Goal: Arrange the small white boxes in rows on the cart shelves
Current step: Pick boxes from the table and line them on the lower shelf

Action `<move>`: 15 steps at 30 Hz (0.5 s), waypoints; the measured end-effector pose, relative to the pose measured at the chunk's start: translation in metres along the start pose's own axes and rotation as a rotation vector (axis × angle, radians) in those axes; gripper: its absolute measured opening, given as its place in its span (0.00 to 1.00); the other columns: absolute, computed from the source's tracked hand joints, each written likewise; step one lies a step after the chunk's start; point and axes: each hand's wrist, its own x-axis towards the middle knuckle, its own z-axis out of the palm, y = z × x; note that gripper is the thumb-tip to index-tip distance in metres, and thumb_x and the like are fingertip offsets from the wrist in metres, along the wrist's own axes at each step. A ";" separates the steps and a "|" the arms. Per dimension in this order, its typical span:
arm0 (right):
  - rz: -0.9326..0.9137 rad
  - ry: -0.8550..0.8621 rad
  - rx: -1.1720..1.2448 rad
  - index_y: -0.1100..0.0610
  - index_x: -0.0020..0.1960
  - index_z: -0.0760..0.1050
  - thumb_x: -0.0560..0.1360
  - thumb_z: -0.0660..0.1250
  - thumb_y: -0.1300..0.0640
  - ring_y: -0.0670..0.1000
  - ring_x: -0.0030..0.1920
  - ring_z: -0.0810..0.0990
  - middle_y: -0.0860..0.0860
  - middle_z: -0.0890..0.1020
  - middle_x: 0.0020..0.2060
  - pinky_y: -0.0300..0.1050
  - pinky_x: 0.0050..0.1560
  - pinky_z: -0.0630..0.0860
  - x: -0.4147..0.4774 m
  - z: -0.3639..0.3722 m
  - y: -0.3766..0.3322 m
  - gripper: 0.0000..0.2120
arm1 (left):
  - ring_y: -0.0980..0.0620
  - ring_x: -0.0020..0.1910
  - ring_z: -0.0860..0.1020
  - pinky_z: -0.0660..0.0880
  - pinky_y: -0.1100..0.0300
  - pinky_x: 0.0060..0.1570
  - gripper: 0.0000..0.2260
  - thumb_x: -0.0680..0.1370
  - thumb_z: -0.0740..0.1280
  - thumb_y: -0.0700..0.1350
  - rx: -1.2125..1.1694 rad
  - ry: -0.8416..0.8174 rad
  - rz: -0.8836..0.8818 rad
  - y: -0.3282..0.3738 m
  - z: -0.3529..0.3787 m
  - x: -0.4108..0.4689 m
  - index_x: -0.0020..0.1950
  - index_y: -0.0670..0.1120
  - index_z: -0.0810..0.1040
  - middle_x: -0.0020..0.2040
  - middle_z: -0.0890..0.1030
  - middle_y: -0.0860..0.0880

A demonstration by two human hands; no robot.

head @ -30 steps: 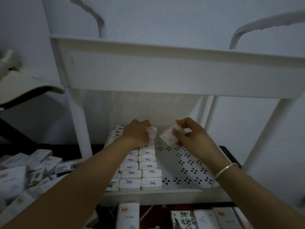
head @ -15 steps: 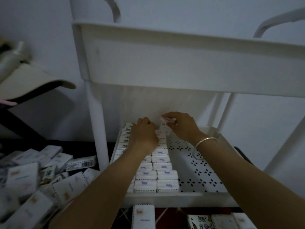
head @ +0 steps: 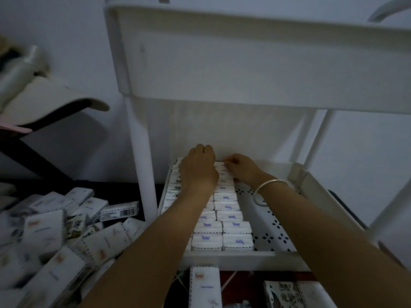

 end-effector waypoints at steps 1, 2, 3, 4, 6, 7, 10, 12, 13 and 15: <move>0.000 0.004 -0.001 0.59 0.56 0.74 0.81 0.59 0.58 0.57 0.51 0.81 0.59 0.80 0.54 0.52 0.48 0.81 -0.001 0.001 0.000 0.08 | 0.49 0.50 0.74 0.68 0.58 0.44 0.13 0.71 0.65 0.33 -0.011 0.010 0.022 0.001 -0.002 -0.001 0.52 0.46 0.75 0.52 0.76 0.48; -0.005 0.008 -0.007 0.59 0.58 0.74 0.81 0.59 0.57 0.58 0.52 0.81 0.59 0.80 0.55 0.53 0.51 0.80 -0.003 0.002 0.000 0.09 | 0.49 0.50 0.73 0.67 0.58 0.44 0.13 0.71 0.65 0.33 -0.019 0.016 0.047 0.003 -0.005 -0.003 0.52 0.46 0.75 0.52 0.76 0.49; -0.018 0.017 -0.027 0.59 0.60 0.74 0.81 0.59 0.57 0.58 0.53 0.80 0.59 0.80 0.56 0.52 0.52 0.79 -0.007 0.002 -0.001 0.11 | 0.49 0.51 0.73 0.67 0.58 0.45 0.13 0.71 0.64 0.33 -0.014 0.015 0.078 0.004 -0.009 -0.005 0.52 0.46 0.75 0.53 0.76 0.49; -0.036 0.033 -0.063 0.59 0.62 0.73 0.81 0.60 0.55 0.56 0.55 0.80 0.58 0.80 0.57 0.49 0.53 0.78 -0.011 0.002 -0.003 0.13 | 0.48 0.53 0.73 0.68 0.57 0.46 0.14 0.71 0.63 0.33 0.009 0.004 0.124 0.006 -0.015 -0.008 0.54 0.46 0.75 0.54 0.75 0.48; -0.078 0.092 -0.170 0.57 0.65 0.71 0.80 0.61 0.53 0.54 0.57 0.78 0.55 0.78 0.60 0.45 0.54 0.74 -0.021 -0.002 -0.005 0.16 | 0.45 0.56 0.73 0.67 0.54 0.47 0.14 0.73 0.61 0.34 0.062 -0.016 0.286 0.014 -0.025 -0.018 0.57 0.42 0.76 0.56 0.75 0.44; -0.104 0.126 -0.221 0.57 0.66 0.71 0.79 0.61 0.53 0.54 0.59 0.77 0.54 0.77 0.61 0.44 0.55 0.72 -0.028 -0.006 -0.007 0.17 | 0.43 0.56 0.73 0.67 0.53 0.46 0.14 0.73 0.60 0.34 0.065 -0.026 0.369 0.019 -0.033 -0.025 0.58 0.40 0.76 0.56 0.76 0.42; -0.183 0.132 -0.285 0.56 0.69 0.69 0.78 0.63 0.55 0.54 0.63 0.74 0.54 0.74 0.65 0.43 0.61 0.69 -0.057 -0.022 -0.012 0.19 | 0.48 0.57 0.72 0.65 0.59 0.44 0.13 0.77 0.60 0.37 0.032 -0.162 0.500 0.035 -0.062 -0.050 0.60 0.44 0.76 0.59 0.75 0.46; -0.241 0.099 -0.301 0.55 0.68 0.70 0.77 0.65 0.57 0.53 0.61 0.76 0.53 0.75 0.64 0.43 0.62 0.70 -0.086 -0.032 -0.018 0.19 | 0.51 0.54 0.74 0.67 0.60 0.44 0.10 0.79 0.60 0.40 -0.048 -0.249 0.529 0.035 -0.085 -0.072 0.58 0.46 0.76 0.57 0.75 0.49; -0.284 0.097 -0.313 0.56 0.66 0.73 0.77 0.65 0.58 0.52 0.59 0.77 0.53 0.77 0.61 0.45 0.60 0.72 -0.102 -0.035 -0.021 0.17 | 0.51 0.51 0.75 0.70 0.58 0.45 0.09 0.79 0.59 0.41 -0.070 -0.268 0.550 0.031 -0.098 -0.084 0.56 0.47 0.76 0.55 0.77 0.50; -0.370 0.109 -0.341 0.54 0.59 0.76 0.77 0.65 0.59 0.49 0.53 0.78 0.49 0.79 0.55 0.43 0.55 0.75 -0.136 -0.038 -0.027 0.11 | 0.52 0.46 0.77 0.74 0.54 0.45 0.07 0.79 0.60 0.43 -0.048 -0.334 0.581 0.021 -0.118 -0.109 0.53 0.50 0.76 0.49 0.79 0.53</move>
